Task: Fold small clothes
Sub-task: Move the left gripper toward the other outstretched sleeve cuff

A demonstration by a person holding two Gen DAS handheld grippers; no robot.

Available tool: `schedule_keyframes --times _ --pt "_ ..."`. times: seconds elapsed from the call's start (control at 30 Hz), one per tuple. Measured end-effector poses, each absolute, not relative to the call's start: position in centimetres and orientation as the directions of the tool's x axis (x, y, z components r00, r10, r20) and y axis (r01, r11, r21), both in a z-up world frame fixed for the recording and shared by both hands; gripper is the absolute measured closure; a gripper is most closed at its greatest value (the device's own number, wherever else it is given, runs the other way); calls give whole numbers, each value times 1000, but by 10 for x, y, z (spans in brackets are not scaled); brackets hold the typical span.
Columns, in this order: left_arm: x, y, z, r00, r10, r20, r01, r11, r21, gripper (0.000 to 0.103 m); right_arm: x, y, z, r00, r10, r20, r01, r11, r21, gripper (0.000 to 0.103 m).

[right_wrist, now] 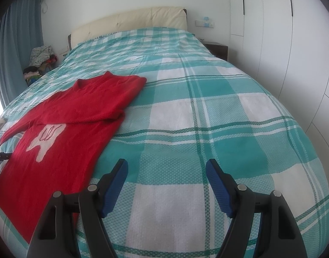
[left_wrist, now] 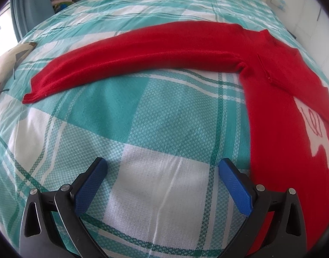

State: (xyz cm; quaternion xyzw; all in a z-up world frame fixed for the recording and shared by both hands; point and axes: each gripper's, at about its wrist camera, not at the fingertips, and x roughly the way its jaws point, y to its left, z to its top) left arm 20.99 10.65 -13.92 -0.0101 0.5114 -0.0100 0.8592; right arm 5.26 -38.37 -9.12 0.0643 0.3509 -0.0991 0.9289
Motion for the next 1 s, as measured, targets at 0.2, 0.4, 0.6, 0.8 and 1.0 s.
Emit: schedule_keyframes --times 0.2,0.4,0.6,0.8,1.0 --pt "209 106 -140 471 -30 -882 21 1000 -23 0 53 -383 -92 732 -140 -666 225 973 43 29" --pt "209 105 -140 472 -30 -881 21 1000 -22 0 53 -382 -92 732 -142 -666 225 973 41 29" --pt "208 105 -138 475 -31 -879 21 999 -25 0 53 -382 -92 733 -142 -665 226 973 40 29" --pt "205 109 -129 508 -61 -859 15 998 -62 1 54 -383 -92 733 -144 -665 226 973 39 29" --pt "199 124 -104 617 -112 -779 -27 986 -162 1 55 -384 -93 727 -148 -670 228 973 32 29"
